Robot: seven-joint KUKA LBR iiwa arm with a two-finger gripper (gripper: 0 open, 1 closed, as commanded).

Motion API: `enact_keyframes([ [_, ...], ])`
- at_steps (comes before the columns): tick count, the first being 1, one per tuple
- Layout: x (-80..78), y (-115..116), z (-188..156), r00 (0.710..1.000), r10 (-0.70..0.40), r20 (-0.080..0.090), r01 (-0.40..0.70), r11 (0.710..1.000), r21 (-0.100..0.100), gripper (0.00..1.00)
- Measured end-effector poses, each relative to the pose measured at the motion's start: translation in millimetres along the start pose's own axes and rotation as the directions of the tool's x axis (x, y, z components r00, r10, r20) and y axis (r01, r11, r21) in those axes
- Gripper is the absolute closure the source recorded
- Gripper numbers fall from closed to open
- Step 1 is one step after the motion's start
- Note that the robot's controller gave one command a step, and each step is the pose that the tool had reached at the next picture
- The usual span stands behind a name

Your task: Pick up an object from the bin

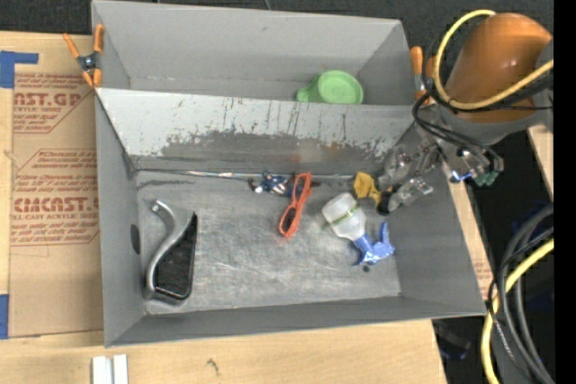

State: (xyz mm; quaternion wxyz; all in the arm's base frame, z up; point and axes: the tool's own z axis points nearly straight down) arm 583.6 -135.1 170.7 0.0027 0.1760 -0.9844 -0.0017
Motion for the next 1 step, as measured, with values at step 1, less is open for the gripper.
enact_keyframes([
  [1,-6.4,0.9,-77.5,1.000,0.000,0.005,0.000,1.000,0.004,1.00],
])
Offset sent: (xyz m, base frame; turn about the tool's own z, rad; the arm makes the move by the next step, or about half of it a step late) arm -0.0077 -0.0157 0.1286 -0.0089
